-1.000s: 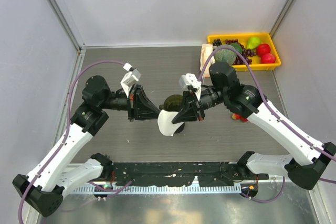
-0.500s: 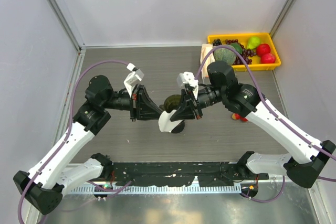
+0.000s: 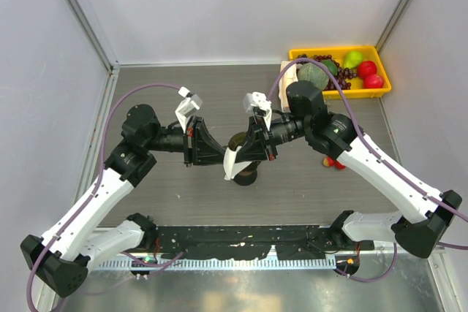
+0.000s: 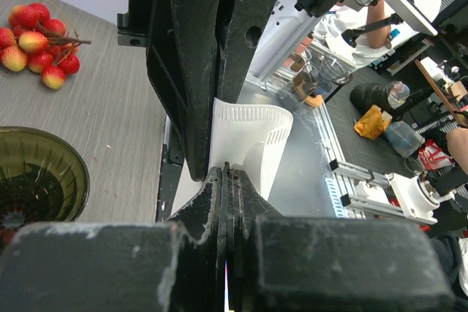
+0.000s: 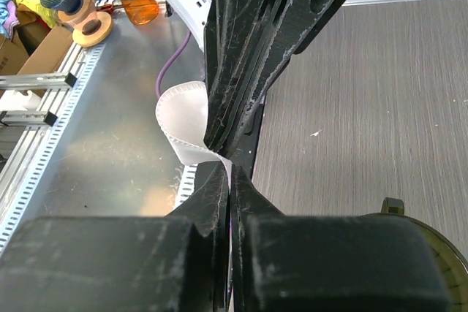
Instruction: Place the coffee filter in the dripper
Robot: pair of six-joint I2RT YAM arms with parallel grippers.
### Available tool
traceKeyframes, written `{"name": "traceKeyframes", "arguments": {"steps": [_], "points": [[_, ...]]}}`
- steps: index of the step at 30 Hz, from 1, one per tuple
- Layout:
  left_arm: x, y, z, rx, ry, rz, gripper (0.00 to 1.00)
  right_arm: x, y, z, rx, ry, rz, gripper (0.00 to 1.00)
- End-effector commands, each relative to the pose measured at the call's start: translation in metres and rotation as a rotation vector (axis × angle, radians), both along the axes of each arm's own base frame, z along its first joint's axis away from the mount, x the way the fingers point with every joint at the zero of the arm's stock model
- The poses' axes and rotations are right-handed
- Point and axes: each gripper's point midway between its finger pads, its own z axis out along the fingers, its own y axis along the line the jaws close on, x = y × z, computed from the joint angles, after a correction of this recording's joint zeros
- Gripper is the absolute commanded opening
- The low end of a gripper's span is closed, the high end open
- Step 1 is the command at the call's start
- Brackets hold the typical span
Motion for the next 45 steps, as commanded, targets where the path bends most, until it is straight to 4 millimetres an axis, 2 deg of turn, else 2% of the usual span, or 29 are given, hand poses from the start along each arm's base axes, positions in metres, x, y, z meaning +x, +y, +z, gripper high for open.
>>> {"name": "traceKeyframes", "arguments": {"steps": [1,3,5,8,11,20,24,31,45], "points": [[-0.007,0.006,0.017,-0.044,-0.071,-0.015,0.01,-0.004,-0.005,0.029,0.086,-0.071,0.023,0.05],[-0.006,0.013,0.02,-0.052,-0.089,-0.005,0.18,-0.004,-0.011,0.032,0.097,-0.078,0.018,0.05],[-0.006,0.019,0.024,-0.06,-0.109,0.01,0.29,-0.006,-0.017,0.035,0.109,-0.086,0.017,0.05],[-0.007,0.025,0.029,-0.074,-0.148,0.021,0.42,-0.011,-0.024,0.036,0.119,-0.091,0.028,0.05],[-0.007,0.029,0.035,-0.088,-0.173,0.036,0.5,-0.014,-0.027,0.031,0.116,-0.085,0.034,0.05],[-0.011,0.031,0.046,-0.142,-0.189,0.037,0.51,-0.022,-0.029,0.031,0.133,-0.064,0.077,0.05],[-0.007,0.029,0.05,-0.156,-0.187,0.049,0.49,-0.024,-0.029,0.031,0.136,-0.056,0.094,0.06],[0.005,0.024,0.045,-0.15,-0.146,0.081,0.47,-0.025,-0.028,0.032,0.135,-0.047,0.101,0.05],[0.003,0.017,0.038,-0.136,-0.116,0.059,0.46,-0.02,-0.023,0.03,0.118,-0.054,0.087,0.05]]}}
